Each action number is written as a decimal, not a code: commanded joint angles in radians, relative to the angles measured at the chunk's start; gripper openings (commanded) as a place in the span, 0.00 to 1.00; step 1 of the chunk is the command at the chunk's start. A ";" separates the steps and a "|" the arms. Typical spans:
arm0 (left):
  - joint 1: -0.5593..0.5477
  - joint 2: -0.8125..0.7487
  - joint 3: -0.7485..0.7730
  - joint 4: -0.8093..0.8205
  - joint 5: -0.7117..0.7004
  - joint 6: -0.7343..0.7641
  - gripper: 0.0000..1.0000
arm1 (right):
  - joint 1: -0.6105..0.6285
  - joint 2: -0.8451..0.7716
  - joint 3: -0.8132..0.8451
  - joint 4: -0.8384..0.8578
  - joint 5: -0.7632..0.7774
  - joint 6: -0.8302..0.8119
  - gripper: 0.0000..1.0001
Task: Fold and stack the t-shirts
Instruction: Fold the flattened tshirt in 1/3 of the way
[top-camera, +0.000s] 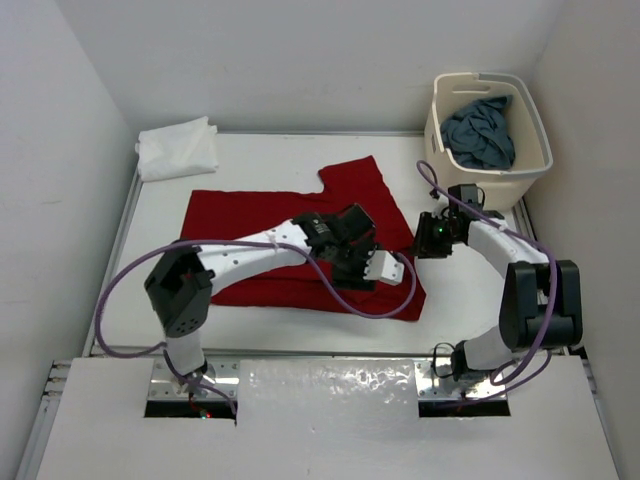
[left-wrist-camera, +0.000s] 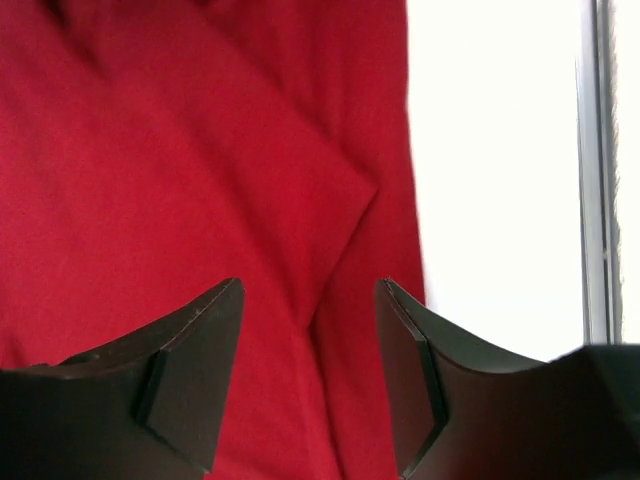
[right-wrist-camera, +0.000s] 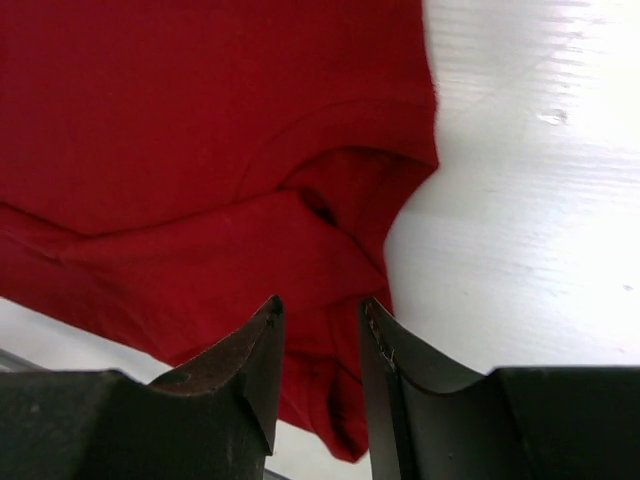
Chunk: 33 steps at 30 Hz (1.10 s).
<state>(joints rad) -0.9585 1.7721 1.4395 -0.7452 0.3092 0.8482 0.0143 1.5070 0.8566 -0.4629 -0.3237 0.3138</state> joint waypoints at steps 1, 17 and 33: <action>0.003 0.053 0.038 0.093 0.074 0.002 0.53 | -0.005 -0.008 -0.021 0.084 -0.069 0.050 0.34; -0.082 0.168 -0.059 0.130 0.079 0.181 0.40 | 0.007 0.051 -0.041 0.050 0.118 -0.025 0.32; -0.080 0.181 -0.087 0.221 -0.042 0.084 0.00 | 0.041 0.116 -0.044 0.127 0.060 -0.012 0.24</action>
<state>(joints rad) -1.0409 1.9526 1.3182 -0.5529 0.2775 0.9535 0.0490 1.6161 0.8097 -0.3836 -0.2436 0.3058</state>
